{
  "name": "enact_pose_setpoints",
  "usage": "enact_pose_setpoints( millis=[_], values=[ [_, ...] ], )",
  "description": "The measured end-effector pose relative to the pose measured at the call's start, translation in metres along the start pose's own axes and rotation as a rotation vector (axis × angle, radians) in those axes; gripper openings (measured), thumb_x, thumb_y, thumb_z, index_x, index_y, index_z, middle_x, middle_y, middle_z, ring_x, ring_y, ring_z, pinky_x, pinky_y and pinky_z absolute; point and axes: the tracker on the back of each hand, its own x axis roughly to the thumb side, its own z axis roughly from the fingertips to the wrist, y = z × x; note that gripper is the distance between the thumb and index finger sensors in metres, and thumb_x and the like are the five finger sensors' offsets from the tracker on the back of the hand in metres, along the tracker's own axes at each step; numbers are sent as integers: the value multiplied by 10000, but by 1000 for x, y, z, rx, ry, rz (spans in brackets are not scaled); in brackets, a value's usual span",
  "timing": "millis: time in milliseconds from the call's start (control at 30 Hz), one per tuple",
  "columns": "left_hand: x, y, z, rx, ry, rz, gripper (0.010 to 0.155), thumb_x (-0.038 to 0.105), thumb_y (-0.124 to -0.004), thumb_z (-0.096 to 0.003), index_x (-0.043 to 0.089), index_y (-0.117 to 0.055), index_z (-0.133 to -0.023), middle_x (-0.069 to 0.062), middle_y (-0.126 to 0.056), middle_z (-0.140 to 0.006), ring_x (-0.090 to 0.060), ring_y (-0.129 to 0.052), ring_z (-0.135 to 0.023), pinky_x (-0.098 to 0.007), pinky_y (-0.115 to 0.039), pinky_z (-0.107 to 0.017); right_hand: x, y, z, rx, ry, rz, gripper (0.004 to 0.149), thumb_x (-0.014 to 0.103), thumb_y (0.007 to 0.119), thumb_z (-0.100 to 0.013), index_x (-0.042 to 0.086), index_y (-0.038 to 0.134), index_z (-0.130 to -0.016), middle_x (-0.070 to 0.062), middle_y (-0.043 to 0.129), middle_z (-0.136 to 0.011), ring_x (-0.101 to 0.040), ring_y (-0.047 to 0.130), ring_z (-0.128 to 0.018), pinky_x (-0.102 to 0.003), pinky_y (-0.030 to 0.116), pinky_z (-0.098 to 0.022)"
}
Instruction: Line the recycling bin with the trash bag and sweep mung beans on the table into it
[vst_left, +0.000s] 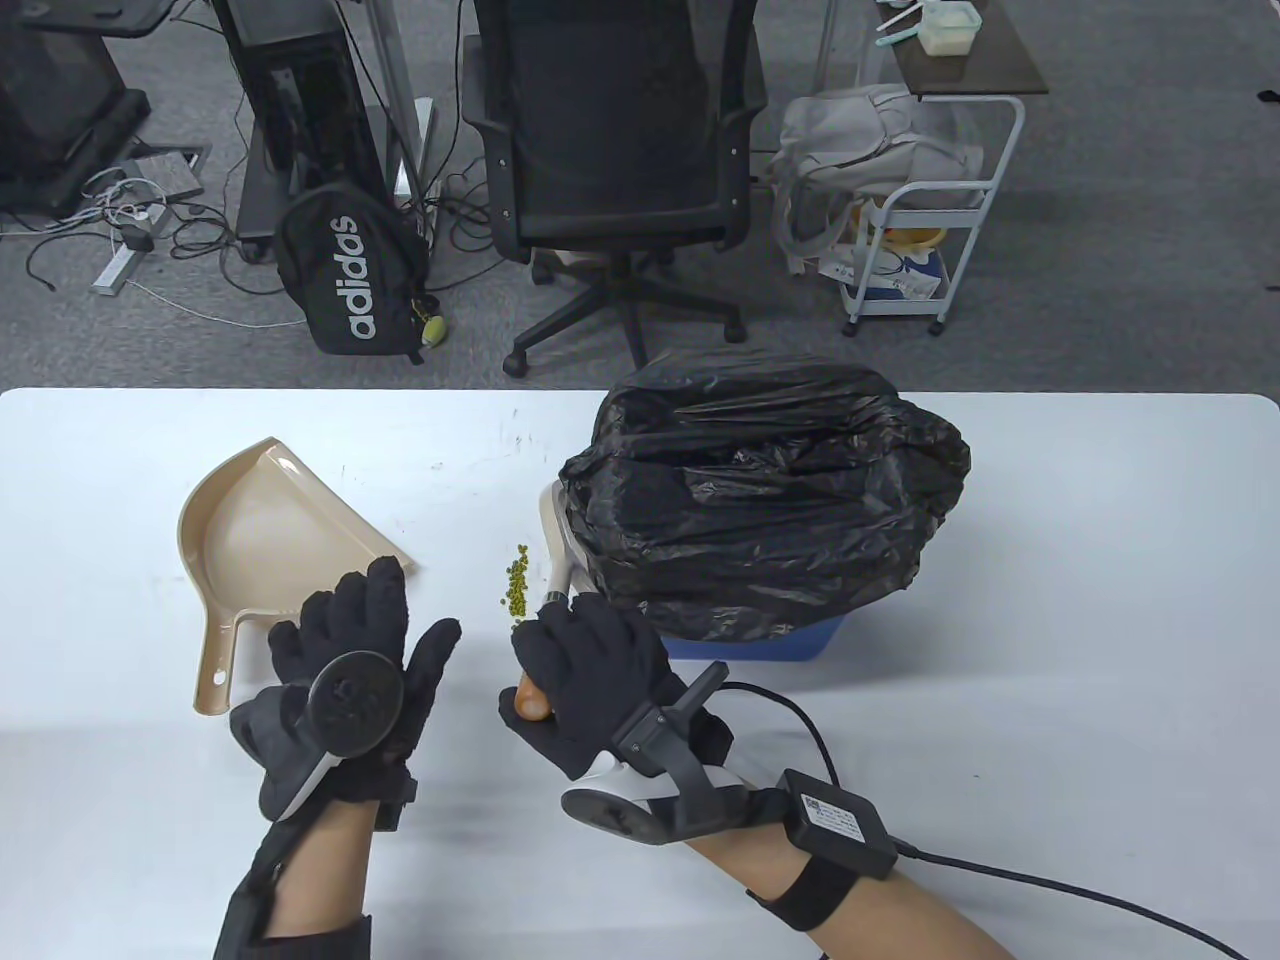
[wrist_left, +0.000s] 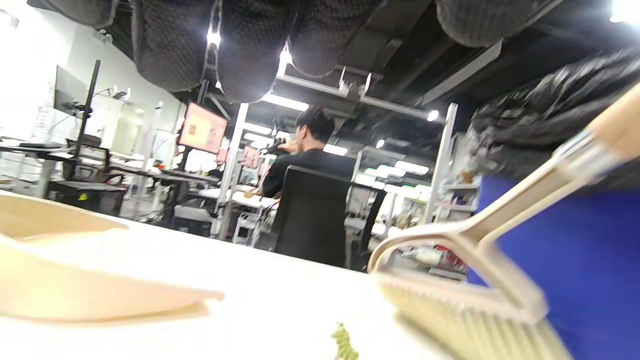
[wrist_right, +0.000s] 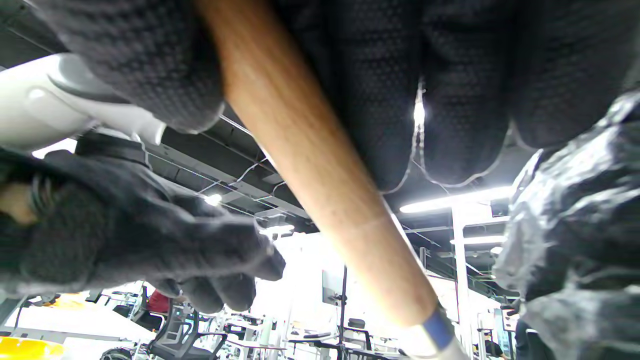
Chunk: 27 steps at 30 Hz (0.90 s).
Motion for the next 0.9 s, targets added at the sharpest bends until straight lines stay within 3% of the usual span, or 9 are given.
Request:
enact_pose_setpoints(
  millis=[300, 533, 900],
  values=[
    [5, -32, -1, -69, 8, -94, 825, 594, -668, -511, 58, -663, -1138, -312, -741, -1092, -690, -689, -955, -846, -470, -672, 1, -22, 4, 117, 88, 31, 587, 450, 878, -463, 6, 926, -844, -277, 1037, -658, -498, 1053, -556, -624, 878, -379],
    [-4, -26, 10, -54, 16, -82, 818, 582, -674, -514, 51, -666, -1136, -321, -735, -1090, -699, -682, -951, -845, -472, -668, -2, -28, 13, 233, 143, 39, 585, 373, 892, -461, -59, 897, -855, -270, 1050, -611, -469, 1080, -508, -596, 902, -343],
    [-26, -6, 21, -50, 88, 29, 813, 565, -678, -522, 33, -663, -1137, -346, -708, -1096, -728, -645, -944, -847, -465, -659, -23, -39, 37, 254, 194, 41, 595, 346, 824, -498, -138, 881, -841, -281, 1060, -579, -470, 1084, -476, -591, 898, -327]
  ],
)
